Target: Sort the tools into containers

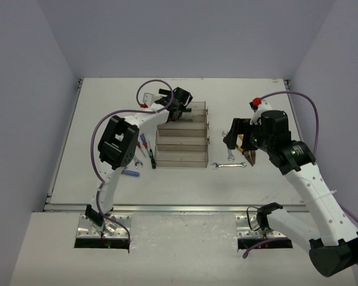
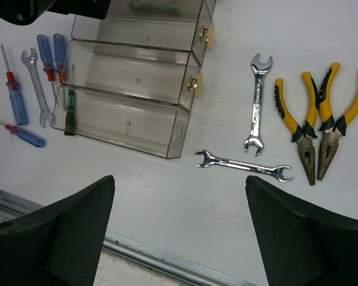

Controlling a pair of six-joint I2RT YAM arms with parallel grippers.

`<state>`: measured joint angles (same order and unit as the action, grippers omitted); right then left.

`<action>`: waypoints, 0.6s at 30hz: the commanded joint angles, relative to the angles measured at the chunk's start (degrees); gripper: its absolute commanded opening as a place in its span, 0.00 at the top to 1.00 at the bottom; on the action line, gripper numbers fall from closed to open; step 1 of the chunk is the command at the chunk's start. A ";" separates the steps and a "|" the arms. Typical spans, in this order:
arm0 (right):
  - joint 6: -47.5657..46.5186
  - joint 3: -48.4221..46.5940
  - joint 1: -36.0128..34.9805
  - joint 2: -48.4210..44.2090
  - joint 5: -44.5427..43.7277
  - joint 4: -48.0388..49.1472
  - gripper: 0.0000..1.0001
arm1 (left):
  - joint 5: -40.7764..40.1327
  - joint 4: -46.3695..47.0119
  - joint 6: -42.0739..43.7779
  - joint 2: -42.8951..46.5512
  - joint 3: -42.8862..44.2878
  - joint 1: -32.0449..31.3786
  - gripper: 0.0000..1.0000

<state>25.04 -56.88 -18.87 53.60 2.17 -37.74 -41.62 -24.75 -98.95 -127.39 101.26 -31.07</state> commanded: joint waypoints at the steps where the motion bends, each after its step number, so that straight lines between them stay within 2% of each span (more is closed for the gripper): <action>1: -0.61 -0.22 0.24 -0.64 0.62 1.88 0.10 | -3.02 3.02 7.84 7.17 0.36 -1.18 0.18; 2: -0.60 -0.31 0.17 -0.47 0.70 1.88 0.10 | -4.85 3.33 10.14 8.45 1.04 -1.61 0.12; 5: -0.92 -0.69 0.24 -0.26 0.81 1.60 0.10 | -6.73 6.89 27.68 13.99 2.38 -2.33 0.04; 7: -1.16 -0.74 0.25 -0.55 0.53 1.35 0.10 | -6.63 4.43 36.01 16.56 3.34 -2.28 0.00; 9: -1.39 -0.51 0.28 -0.78 0.38 1.35 0.10 | -4.89 0.16 44.84 20.57 2.05 -1.98 0.00; 11: -1.44 -0.58 0.24 -0.73 0.53 1.41 0.10 | -4.22 -4.09 45.80 24.42 -0.74 -1.77 0.00; 12: -1.61 -0.87 0.24 -0.50 0.82 1.29 0.10 | -0.50 -9.13 46.26 28.55 -5.90 -0.91 0.00; 14: -1.84 -1.39 0.24 -0.07 1.17 1.00 0.10 | 3.52 -10.65 48.85 35.14 -16.27 -0.48 0.02; 16: -1.92 -1.56 0.16 0.17 1.25 1.00 0.10 | 5.23 -10.33 49.43 40.85 -26.00 -0.32 0.09; 18: -1.89 -1.64 0.15 0.45 1.69 0.98 0.10 | 11.21 -9.18 51.12 43.89 -32.23 0.23 0.25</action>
<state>24.23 -56.90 -18.87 53.73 2.75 -37.85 -40.01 -29.05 -55.14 -87.92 82.19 -32.05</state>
